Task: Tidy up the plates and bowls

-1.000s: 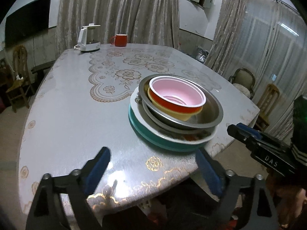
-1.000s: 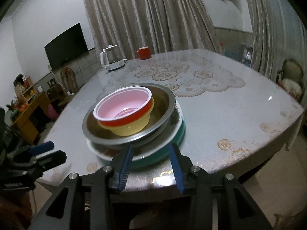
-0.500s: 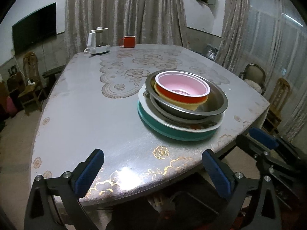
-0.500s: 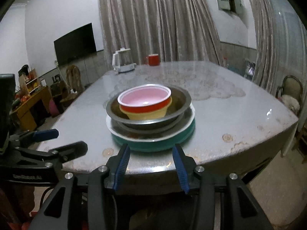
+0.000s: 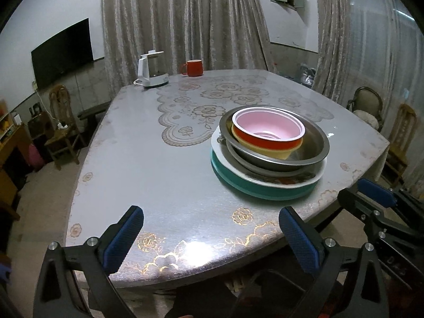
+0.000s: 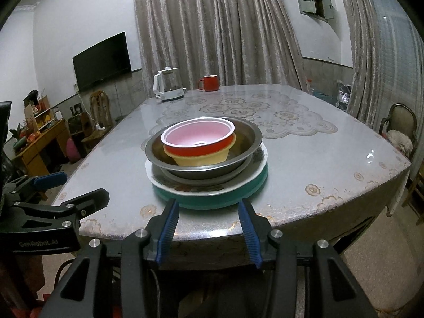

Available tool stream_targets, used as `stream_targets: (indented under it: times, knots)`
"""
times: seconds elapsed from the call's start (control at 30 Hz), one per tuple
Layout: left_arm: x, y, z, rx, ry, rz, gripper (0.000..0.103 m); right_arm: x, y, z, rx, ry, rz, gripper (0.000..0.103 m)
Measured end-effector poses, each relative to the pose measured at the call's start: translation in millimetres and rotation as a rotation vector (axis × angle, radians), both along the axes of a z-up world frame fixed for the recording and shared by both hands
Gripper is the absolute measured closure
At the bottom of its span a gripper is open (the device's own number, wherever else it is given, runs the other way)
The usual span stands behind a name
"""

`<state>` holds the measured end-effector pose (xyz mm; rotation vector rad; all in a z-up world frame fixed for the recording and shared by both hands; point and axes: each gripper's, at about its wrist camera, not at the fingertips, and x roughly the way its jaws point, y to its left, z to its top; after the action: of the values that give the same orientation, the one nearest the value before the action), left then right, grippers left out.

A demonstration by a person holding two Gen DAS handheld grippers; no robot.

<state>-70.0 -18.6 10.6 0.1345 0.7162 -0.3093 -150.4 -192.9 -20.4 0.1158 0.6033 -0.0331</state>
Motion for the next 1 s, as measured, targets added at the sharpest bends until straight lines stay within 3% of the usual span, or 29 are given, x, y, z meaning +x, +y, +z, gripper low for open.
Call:
stream_targets:
  times: [1.0]
  knots:
    - [4.4,-4.2,-5.8,0.049,-0.013,0.022,0.0,9.4,-0.9,-6.2,0.012,0.035,0.009,0.055]
